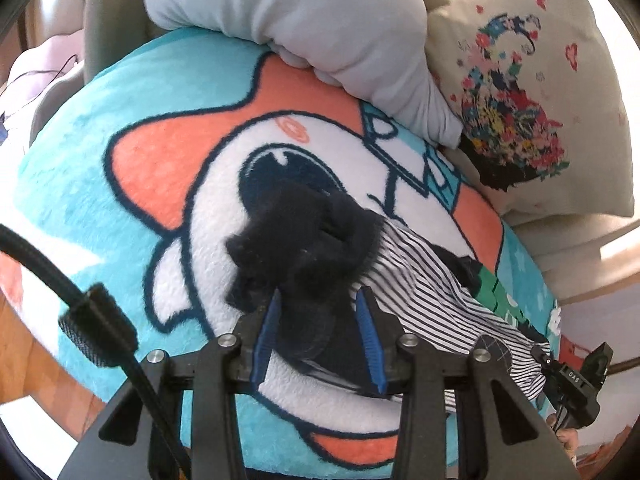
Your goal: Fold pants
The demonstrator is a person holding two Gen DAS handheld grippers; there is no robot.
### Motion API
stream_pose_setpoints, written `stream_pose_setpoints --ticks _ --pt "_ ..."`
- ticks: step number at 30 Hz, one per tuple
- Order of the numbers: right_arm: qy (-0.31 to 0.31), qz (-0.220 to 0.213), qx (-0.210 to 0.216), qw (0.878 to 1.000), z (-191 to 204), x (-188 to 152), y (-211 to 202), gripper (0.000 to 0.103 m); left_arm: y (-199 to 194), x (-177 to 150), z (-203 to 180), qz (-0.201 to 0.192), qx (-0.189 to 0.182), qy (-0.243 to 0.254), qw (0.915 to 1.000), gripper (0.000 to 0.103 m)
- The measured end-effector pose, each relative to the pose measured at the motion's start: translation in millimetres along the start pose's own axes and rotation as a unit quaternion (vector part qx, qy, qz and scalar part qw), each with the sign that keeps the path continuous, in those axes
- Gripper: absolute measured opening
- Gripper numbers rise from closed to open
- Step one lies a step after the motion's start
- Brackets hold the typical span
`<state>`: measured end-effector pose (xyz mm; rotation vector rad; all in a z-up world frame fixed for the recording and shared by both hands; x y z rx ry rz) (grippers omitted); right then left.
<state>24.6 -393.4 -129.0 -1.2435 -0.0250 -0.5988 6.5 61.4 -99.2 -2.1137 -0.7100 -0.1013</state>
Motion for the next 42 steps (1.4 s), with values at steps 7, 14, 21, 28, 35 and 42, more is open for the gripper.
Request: stream_pose_setpoints --ticks 7,14,21,28,35,42 --pt "-0.019 -0.013 -0.066 0.998 -11 13 4 0.037 4 -8 -14 0.0 0.01 0.013 0.9999 0.038" --pt "0.02 -0.1 -0.07 0.992 -26 24 -57 0.042 28 -7 -26 0.016 0.034 0.045 0.9983 0.043" --pt "-0.096 -0.054 -0.02 0.994 53 -20 -44 0.042 43 -6 -18 0.045 0.05 0.025 0.9974 0.043" --pt "-0.201 0.008 -0.027 0.979 147 -39 18 0.043 -10 0 -31 0.005 0.02 0.054 0.9984 0.044" --pt "-0.234 0.023 -0.088 0.968 202 -31 78 0.055 -75 15 0 -0.056 0.08 0.11 0.9892 0.045" --pt "-0.223 0.003 -0.101 0.97 220 -26 68 0.061 -119 45 -2 -0.133 0.084 0.141 0.9774 0.067"
Point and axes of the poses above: each gripper's, at about its wrist camera, not at the fingertips, and y roughly the way its jaws point, z to its left, x to its top, the point moved 5 cm from there along y, roughly the way its jaws point, and after that the axes turned 15 degrees about -x, right-handed, at the moved point
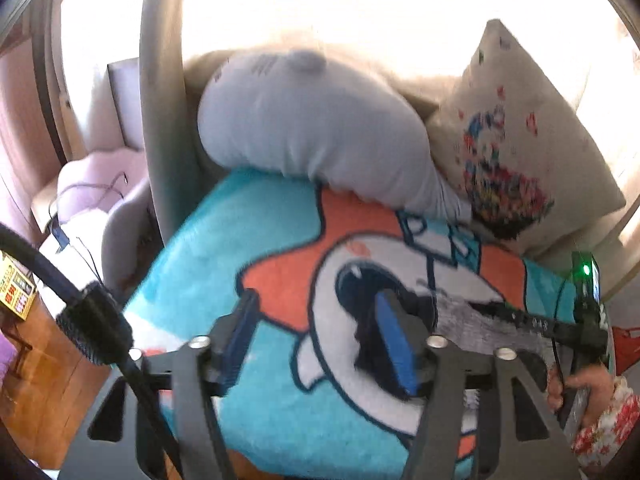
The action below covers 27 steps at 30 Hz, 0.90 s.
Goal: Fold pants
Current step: 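Move both open grippers back over the striped pants, then lower the open right gripper onto the folded striped pants' edge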
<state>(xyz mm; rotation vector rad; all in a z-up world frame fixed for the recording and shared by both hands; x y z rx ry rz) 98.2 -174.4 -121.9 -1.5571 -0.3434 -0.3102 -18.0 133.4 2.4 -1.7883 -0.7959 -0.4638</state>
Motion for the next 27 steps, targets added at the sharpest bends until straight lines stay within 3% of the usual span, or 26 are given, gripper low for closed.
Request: stream_pose_setpoints --ticks 2,6,8,11,14,18,23,27 --pt "-0.002 -0.023 -0.013 1.0 -1 -4 -11 0.061 -1 8 1 -0.008 -0.003 -0.009 0.9999 0.081" --pt "-0.038 -0.082 -0.027 0.996 3 -16 -34 0.062 14 10 4 0.028 0.003 -0.042 0.9987 0.083" --pt "-0.059 -0.064 -0.007 0.996 3 -27 -35 0.062 22 4 -1 0.046 0.014 -0.045 0.9978 0.083" --pt "-0.063 -0.038 0.005 0.997 -7 -41 -31 0.062 25 -5 -16 0.043 0.014 -0.053 0.9976 0.081" --pt "-0.078 -0.025 -0.001 0.997 -21 -59 -25 0.062 24 -12 -36 0.025 0.027 -0.048 0.9982 0.081" --pt "-0.085 -0.01 -0.014 0.996 -53 -80 -15 0.062 32 -18 -66 0.035 0.032 -0.03 0.9984 0.081" --pt "-0.051 -0.01 -0.02 0.998 -101 -89 -19 0.062 67 -33 -109 0.096 -0.016 -0.025 0.995 0.081" --pt "0.019 -0.034 0.01 0.999 -147 -92 -44 0.062 95 -40 -161 0.128 -0.075 0.01 0.9889 0.081"
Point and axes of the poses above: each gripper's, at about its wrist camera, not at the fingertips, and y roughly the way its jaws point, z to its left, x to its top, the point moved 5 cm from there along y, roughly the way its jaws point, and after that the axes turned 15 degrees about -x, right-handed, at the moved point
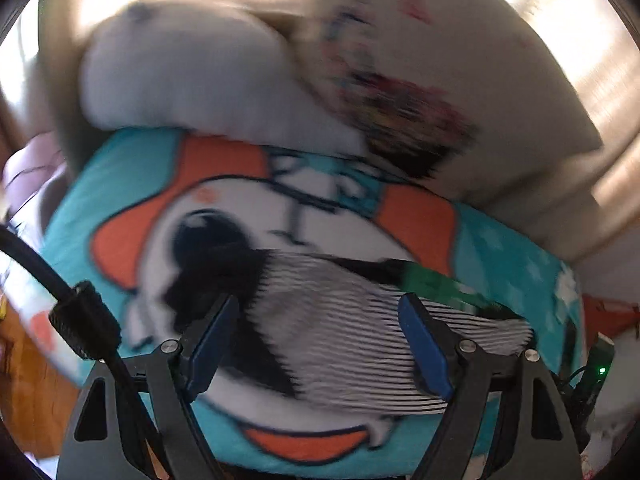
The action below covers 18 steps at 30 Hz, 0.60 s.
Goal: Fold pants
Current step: 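Lower the open right gripper onto the folded striped pants' edge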
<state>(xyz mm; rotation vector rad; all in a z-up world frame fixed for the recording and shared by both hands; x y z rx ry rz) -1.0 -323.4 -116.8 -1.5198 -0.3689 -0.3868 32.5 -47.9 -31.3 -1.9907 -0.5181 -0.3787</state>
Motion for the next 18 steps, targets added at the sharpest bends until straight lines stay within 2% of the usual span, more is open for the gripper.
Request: stream_pose_setpoints --ticks 4,8,12,14,18 --pt "0.057 -0.017 -0.013 0.998 -43 -7 -19 0.062 46 9 -51 0.042 -0.055 0.038 0.9969 0.081" --pt "0.115 -0.008 -0.021 0.993 -86 -25 -26 0.062 101 11 -115 0.101 -0.103 0.092 0.9853 0.081" --pt "0.134 0.001 0.01 0.991 -91 -30 -23 0.062 158 0 -166 0.169 -0.162 0.107 0.9663 0.081" --pt "0.125 0.001 0.028 0.992 -80 -28 -16 0.062 186 -10 -191 0.21 -0.197 0.114 0.9509 0.081" --pt "0.11 -0.006 0.035 0.993 -66 -28 -5 0.062 228 -27 -215 0.261 -0.209 0.132 0.9333 0.081"
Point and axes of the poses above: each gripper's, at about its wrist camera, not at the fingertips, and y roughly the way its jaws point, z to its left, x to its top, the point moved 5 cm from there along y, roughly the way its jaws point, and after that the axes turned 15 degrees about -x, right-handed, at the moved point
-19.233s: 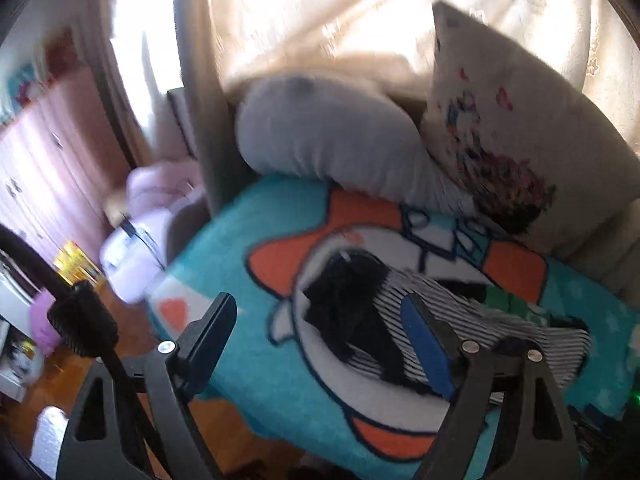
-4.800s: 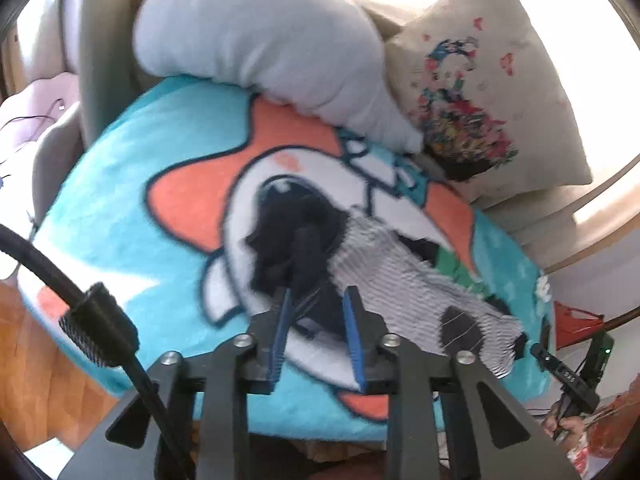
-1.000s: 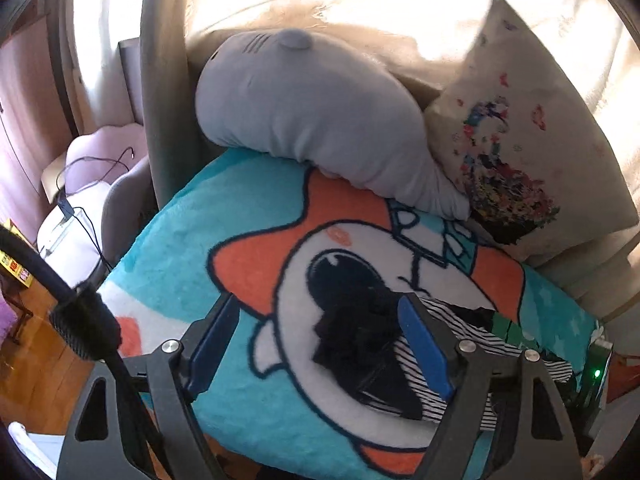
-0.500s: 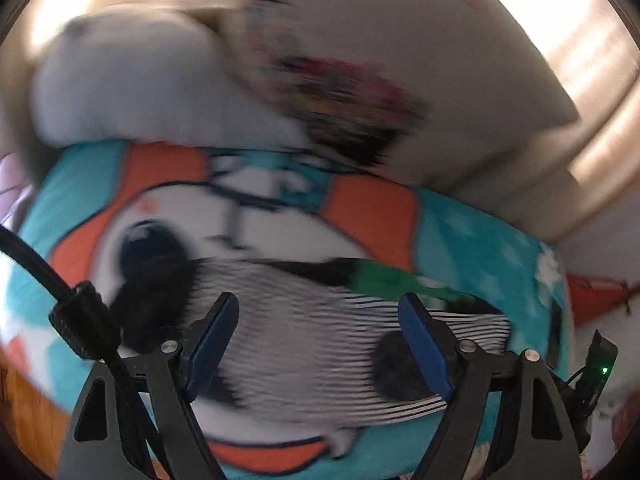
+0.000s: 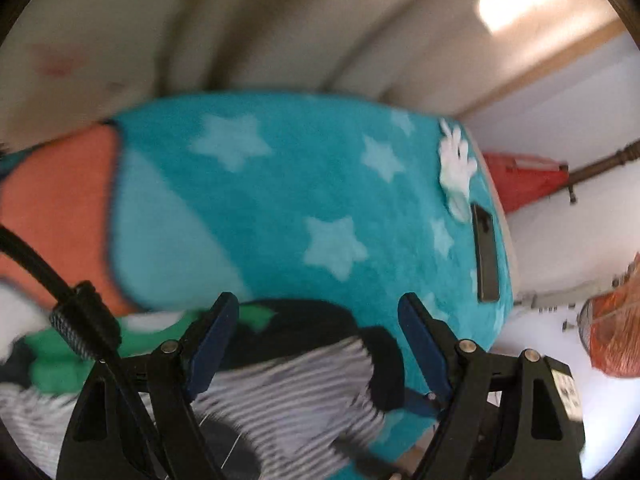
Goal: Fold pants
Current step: 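Lower the open right gripper onto the folded striped pants' edge, then close the right gripper on the pants while the left gripper approaches alongside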
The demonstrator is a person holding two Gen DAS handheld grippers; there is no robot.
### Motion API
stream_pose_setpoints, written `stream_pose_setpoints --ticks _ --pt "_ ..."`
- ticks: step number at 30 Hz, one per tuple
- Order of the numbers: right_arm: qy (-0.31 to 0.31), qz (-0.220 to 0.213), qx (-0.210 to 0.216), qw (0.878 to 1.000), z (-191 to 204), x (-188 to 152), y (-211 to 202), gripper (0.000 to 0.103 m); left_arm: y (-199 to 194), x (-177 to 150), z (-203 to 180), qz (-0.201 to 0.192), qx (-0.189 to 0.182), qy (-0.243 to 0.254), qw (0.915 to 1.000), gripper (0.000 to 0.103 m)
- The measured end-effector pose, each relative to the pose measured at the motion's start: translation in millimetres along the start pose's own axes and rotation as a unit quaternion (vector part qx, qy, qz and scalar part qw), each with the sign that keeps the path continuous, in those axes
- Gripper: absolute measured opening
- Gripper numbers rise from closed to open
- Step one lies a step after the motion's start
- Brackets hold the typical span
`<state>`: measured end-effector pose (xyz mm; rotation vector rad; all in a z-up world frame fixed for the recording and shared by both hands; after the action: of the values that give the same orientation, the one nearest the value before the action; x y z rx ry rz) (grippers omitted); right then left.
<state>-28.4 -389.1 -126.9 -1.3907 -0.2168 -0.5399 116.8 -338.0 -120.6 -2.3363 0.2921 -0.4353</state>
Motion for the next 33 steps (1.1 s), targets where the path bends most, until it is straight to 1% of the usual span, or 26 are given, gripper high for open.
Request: stream_pose_setpoints --ticks 2,4,5,6,7,8,9,10,11,13,15,19,22,24,25,27,28,30,31,32,33 --pt "0.001 -0.007 0.001 1.0 3 2 6 0.062 23 2 6 0.026 0.004 -0.002 0.9997 0.081" --pt "0.001 -0.013 0.0 1.0 4 4 9 0.062 34 1 9 0.039 -0.001 -0.007 0.9992 0.081" --pt "0.003 -0.018 -0.001 1.0 4 6 11 0.062 36 2 7 0.038 -0.003 -0.004 0.9993 0.081" --pt "0.005 -0.021 0.0 1.0 3 7 12 0.062 37 2 6 0.042 -0.015 -0.004 0.999 0.081" --pt "0.008 -0.025 0.001 1.0 2 8 13 0.062 39 1 4 0.05 -0.031 -0.01 0.9982 0.074" --pt "0.01 -0.028 0.006 1.0 1 9 15 0.062 41 -1 4 0.061 -0.047 -0.022 0.9968 0.053" --pt "0.011 -0.027 0.01 1.0 2 9 17 0.052 43 -3 5 0.07 -0.05 -0.029 0.9959 0.039" --pt "0.014 -0.024 0.02 0.999 2 10 20 0.041 46 -6 6 0.078 -0.043 -0.032 0.9955 0.02" --pt "0.019 -0.014 0.034 0.999 1 11 22 0.026 46 -9 8 0.078 -0.037 -0.035 0.9957 0.02" --pt "0.031 -0.005 0.055 0.998 0 13 23 0.022 39 -12 10 0.065 -0.048 -0.047 0.9956 0.02" --pt "0.023 -0.006 0.061 0.998 3 16 20 0.019 28 -13 12 0.045 -0.064 -0.064 0.9949 0.02" --pt "0.003 -0.022 0.066 0.998 16 22 2 0.018 -2 -14 12 0.012 -0.089 -0.068 0.9936 0.02" --pt "-0.021 -0.03 0.074 0.997 41 27 -13 0.018 -32 -21 17 -0.014 -0.107 -0.066 0.9919 0.02" --pt "-0.034 -0.033 0.077 0.996 54 28 -18 0.018 -55 -27 27 -0.034 -0.117 -0.07 0.9901 0.02" --pt "-0.042 -0.034 0.078 0.995 65 27 -20 0.018 -69 -32 36 -0.045 -0.118 -0.073 0.9893 0.02" --pt "-0.065 -0.031 0.081 0.994 101 23 -20 0.018 -91 -41 54 -0.061 -0.114 -0.08 0.9884 0.02" --pt "-0.077 -0.03 0.081 0.993 112 17 -21 0.018 -97 -45 61 -0.067 -0.112 -0.084 0.9879 0.02" --pt "-0.096 -0.026 0.077 0.992 132 12 -15 0.018 -116 -57 84 -0.087 -0.103 -0.108 0.985 0.021" --pt "-0.104 -0.021 0.078 0.991 143 9 -11 0.018 -123 -63 95 -0.096 -0.099 -0.122 0.9828 0.024" --pt "-0.114 -0.011 0.081 0.99 159 4 -4 0.021 -133 -70 107 -0.105 -0.098 -0.139 0.9799 0.028" --pt "-0.119 -0.006 0.082 0.99 168 2 1 0.024 -142 -78 117 -0.112 -0.099 -0.149 0.9775 0.028"
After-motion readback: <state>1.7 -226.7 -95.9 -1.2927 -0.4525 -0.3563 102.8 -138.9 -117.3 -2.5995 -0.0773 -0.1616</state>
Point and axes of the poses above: each gripper's, at about its wrist camera, not at the fingertips, and y roughly the way its jaws point, z to its left, x to its top, the point moved 5 cm from there along y, roughly the way its jaws point, and after that the axes turned 15 degrees about -x, right-handed, at the moved point
